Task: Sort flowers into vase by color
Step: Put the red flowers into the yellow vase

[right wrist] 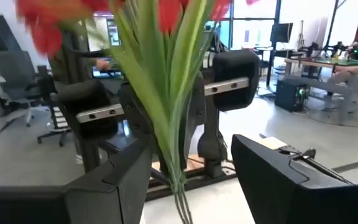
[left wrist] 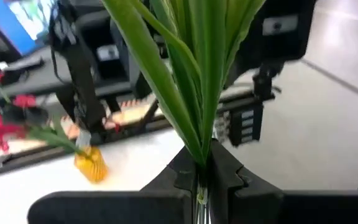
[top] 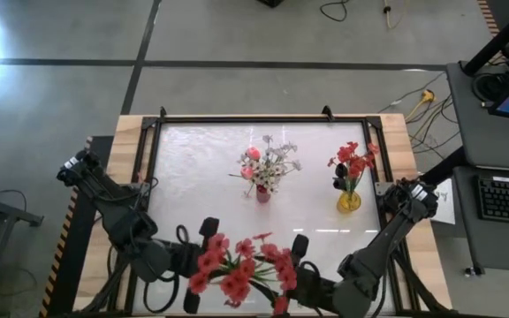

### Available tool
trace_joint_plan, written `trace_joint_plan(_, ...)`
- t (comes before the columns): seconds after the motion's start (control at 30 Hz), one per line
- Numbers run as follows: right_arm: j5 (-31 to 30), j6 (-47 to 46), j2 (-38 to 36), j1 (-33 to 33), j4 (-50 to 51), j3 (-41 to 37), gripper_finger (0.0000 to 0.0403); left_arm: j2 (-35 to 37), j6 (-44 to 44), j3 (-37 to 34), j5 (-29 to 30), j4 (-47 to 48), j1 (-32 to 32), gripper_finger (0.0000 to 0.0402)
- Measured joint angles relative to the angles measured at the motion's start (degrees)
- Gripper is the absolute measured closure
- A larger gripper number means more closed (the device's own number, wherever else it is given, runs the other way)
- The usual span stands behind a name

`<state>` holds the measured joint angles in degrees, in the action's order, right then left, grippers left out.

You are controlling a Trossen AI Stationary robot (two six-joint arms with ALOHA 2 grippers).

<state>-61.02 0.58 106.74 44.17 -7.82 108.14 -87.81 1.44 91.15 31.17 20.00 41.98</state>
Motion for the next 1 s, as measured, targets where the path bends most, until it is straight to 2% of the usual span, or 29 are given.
trace_joint_plan(0.17,0.3,-5.6,0.0,-0.7,6.8,-0.1,0.0193,0.2,4.3,0.4,-2.1,9.5,-1.9,0.0401)
trace_joint_plan(0.27,3.0,-8.4,0.0,-1.4,10.1,-0.3,0.0193,0.0,5.3,1.8,-3.7,14.5,-2.4,0.0401)
trace_joint_plan(0.5,3.4,-10.1,0.0,-3.8,10.9,-2.2,0.0193,0.0,4.6,2.6,-5.2,16.7,-2.9,0.0401)
trace_joint_plan(0.67,11.1,-10.3,0.0,-6.5,10.1,-2.5,0.0196,0.0,6.1,2.6,-7.4,19.3,-2.9,0.0401)
trace_joint_plan(0.8,14.9,-12.0,0.0,-8.1,10.2,-2.5,0.0214,0.0,7.3,2.6,-8.0,21.3,-2.8,0.0401)
trace_joint_plan(1.0,19.0,-13.4,0.0,-9.4,10.5,-2.9,0.0264,-0.2,8.5,2.6,-7.9,21.4,-2.8,0.0401)
